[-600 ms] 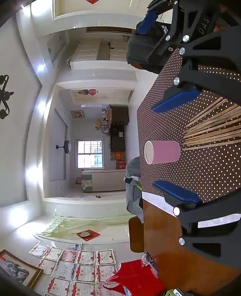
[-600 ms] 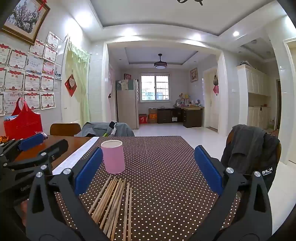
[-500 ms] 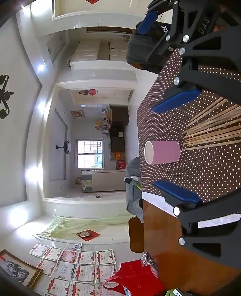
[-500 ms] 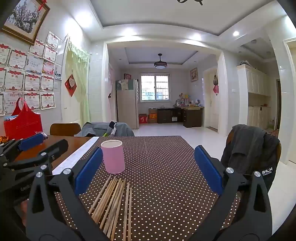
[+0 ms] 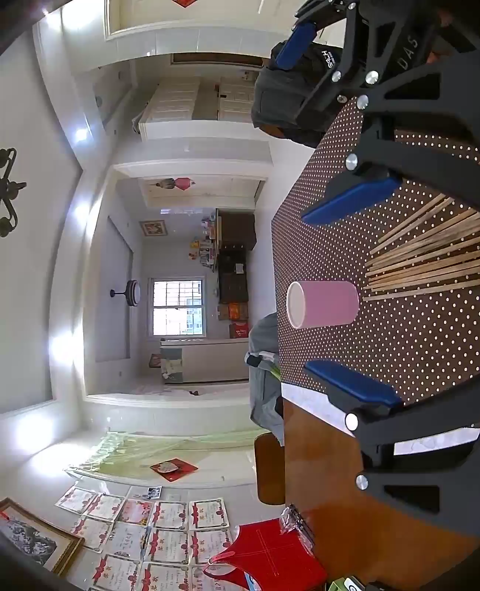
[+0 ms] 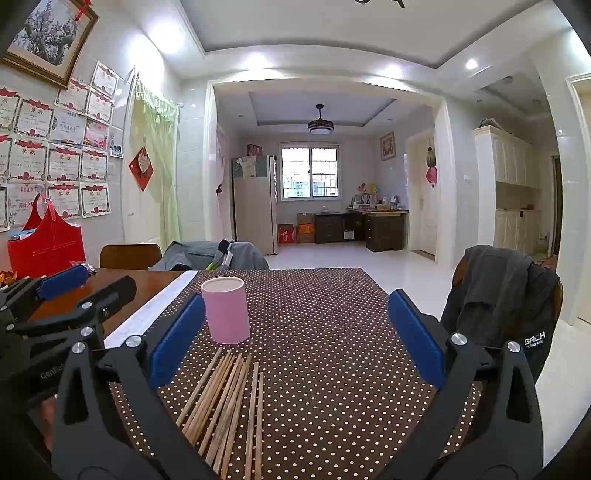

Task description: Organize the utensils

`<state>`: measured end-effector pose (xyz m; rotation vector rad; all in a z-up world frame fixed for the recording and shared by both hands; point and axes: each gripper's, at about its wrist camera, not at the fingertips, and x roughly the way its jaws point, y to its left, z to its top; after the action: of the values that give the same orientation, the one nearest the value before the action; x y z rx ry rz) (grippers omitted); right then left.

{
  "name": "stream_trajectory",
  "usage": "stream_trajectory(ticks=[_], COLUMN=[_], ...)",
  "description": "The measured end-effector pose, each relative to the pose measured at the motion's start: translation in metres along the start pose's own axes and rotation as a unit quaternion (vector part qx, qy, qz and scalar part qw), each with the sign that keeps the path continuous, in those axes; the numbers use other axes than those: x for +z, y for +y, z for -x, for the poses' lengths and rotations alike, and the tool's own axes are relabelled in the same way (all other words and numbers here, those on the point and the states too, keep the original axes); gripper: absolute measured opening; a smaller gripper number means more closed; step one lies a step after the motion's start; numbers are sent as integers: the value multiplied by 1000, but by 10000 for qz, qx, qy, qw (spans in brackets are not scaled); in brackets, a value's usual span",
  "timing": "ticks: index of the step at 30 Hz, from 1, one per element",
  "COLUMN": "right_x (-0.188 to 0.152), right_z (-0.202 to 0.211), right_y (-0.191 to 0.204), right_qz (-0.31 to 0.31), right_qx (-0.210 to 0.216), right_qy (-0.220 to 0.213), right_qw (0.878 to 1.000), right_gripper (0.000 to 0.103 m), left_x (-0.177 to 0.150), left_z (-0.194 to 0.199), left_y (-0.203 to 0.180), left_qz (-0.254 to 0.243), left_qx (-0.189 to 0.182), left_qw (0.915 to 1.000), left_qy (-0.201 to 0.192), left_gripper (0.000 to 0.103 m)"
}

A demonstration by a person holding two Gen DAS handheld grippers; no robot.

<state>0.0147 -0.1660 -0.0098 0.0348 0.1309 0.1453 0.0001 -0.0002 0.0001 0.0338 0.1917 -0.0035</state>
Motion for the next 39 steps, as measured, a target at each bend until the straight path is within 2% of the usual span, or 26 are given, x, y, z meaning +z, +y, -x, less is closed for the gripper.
stream_trajectory(ticks=[39], right_x=[-12], right_z=[-5], right_y=[-3], right_qz=[-100], right_qx=[12], right_qy=[153], right_qw=[9998], right_gripper=[97], left_x=[-9], left_z=[-1], left_y=[-3], left_qz=[23], left_qx=[-17], left_qw=[10000], left_qy=[62], left_gripper=[74])
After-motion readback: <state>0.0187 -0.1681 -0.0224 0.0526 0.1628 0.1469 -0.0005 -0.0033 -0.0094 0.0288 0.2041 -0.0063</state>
